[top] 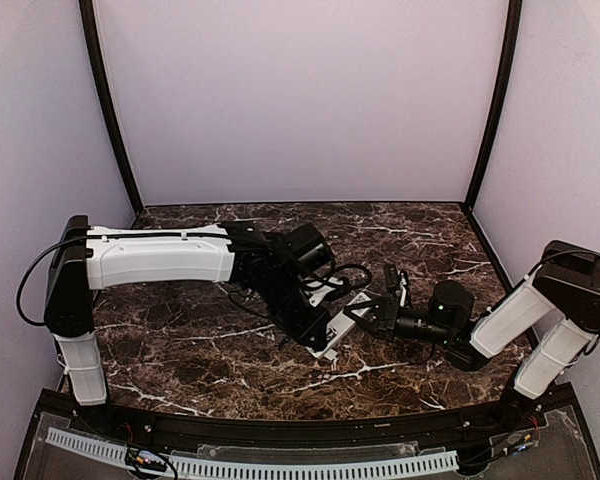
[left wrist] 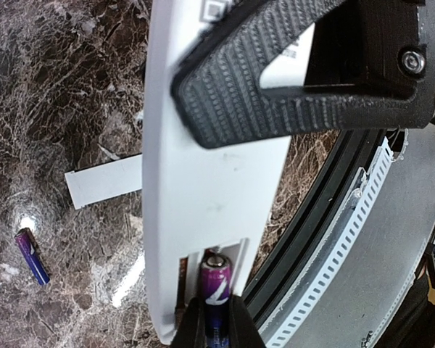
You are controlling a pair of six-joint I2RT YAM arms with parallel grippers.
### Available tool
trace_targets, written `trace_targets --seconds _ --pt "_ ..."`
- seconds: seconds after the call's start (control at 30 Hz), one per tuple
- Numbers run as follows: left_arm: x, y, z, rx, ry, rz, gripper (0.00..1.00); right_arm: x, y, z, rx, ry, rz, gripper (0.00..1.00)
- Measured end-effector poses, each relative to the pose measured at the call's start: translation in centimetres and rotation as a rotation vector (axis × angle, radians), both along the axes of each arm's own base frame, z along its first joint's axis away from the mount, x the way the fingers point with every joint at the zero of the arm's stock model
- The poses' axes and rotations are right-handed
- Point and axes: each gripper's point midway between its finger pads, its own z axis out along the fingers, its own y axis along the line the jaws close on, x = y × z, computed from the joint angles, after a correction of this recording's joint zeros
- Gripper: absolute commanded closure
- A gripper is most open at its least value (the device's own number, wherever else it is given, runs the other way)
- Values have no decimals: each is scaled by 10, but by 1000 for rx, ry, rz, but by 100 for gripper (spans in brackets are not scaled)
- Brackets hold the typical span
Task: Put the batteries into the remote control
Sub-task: Place the battery in the battery compartment.
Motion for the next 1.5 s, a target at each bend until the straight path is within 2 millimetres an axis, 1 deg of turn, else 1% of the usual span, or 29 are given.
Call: trace_targets --seconds 0.13,0.3,0.53,0.73,0.87,1.0,1.23,1.3,1.5 --pt "1 -2 -1 9 4 0 94 1 -1 -1 -4 2 -8 100" --pt "2 -3 -2 18 4 2 84 2 -1 -2 -9 6 -12 100" --pt "4 -3 -4 25 0 5 76 3 -1 -3 -8 10 -20 100" --pt "6 -4 -2 26 -10 8 68 4 -2 -2 -4 18 -30 100" --pt "8 -6 4 20 -26 10 64 6 -2 0 6 18 -38 100" --pt "12 -8 7 18 -48 15 61 7 -3 3 14 18 -48 100" --pt "14 -8 9 21 -69 17 61 9 -3 3 19 23 -59 100" --pt "15 -8 10 21 -77 18 59 9 -3 3 22 30 -61 100" --pt "19 -7 24 -6 -117 23 57 9 -4 6 39 40 -66 100"
